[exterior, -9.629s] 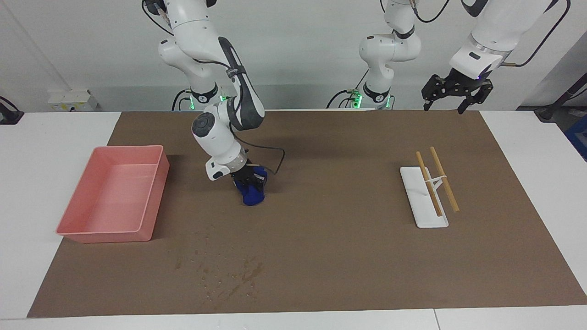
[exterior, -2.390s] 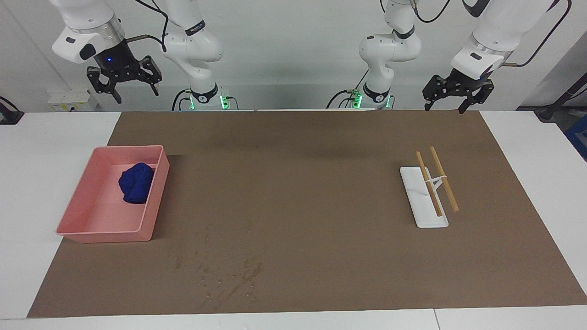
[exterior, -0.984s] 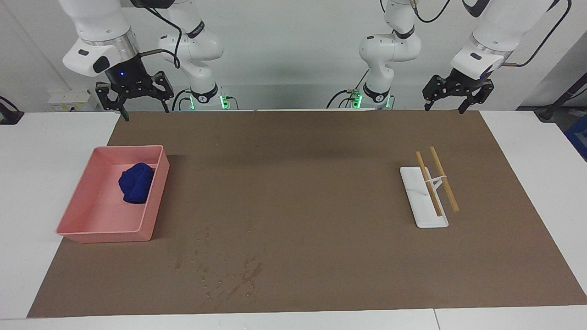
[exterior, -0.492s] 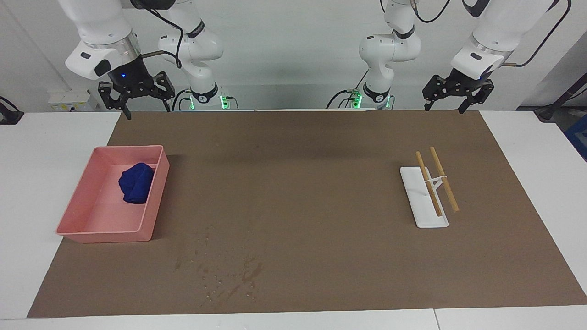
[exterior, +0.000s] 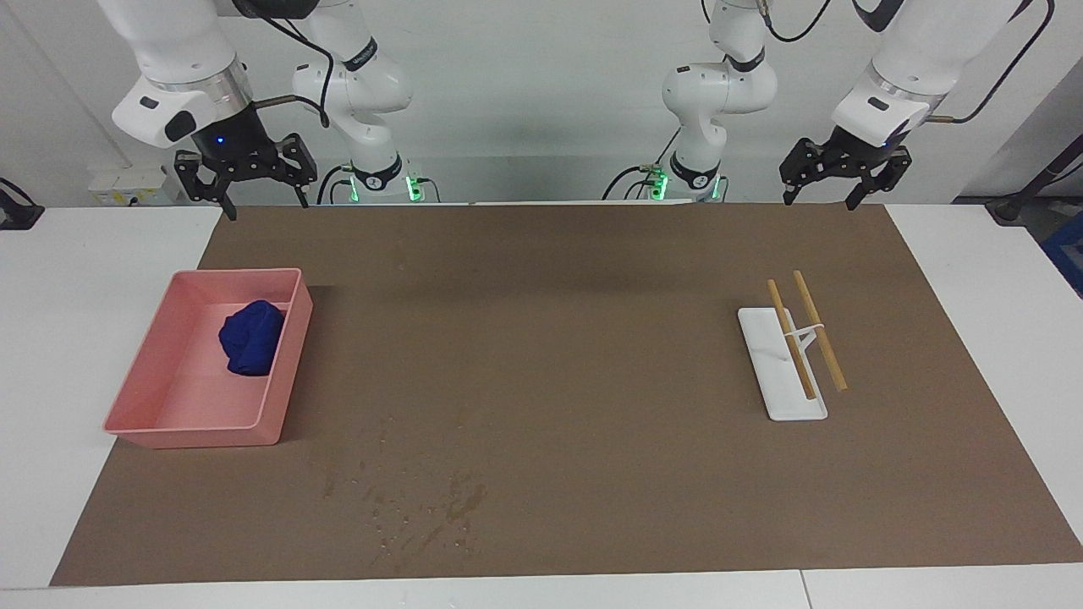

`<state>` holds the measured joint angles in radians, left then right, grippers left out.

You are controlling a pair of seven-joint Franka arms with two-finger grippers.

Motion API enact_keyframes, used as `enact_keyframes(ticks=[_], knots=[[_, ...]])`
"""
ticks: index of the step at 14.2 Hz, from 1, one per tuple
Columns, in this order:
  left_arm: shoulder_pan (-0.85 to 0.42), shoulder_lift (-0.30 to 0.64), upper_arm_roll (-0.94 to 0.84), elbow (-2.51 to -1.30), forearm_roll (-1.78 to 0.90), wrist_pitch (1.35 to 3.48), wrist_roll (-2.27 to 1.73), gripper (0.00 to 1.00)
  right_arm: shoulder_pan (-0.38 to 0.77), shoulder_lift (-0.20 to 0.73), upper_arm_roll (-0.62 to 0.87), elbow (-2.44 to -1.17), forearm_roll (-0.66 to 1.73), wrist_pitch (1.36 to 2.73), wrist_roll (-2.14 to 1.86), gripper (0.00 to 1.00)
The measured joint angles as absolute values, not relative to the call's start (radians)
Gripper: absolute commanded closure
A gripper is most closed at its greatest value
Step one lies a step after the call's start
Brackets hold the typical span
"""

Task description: Wipe water with towel using both arms

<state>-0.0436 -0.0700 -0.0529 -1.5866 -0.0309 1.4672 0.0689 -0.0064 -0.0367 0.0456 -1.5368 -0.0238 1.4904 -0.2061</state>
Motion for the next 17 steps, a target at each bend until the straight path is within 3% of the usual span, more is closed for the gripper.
enact_keyframes(ticks=[17], knots=[[-0.044,-0.07,-0.053,-1.587,-0.031,1.467,0.069,0.0,-0.014,-0.037,0.045,-1.546,0.025,1.49,-0.179,0.0]])
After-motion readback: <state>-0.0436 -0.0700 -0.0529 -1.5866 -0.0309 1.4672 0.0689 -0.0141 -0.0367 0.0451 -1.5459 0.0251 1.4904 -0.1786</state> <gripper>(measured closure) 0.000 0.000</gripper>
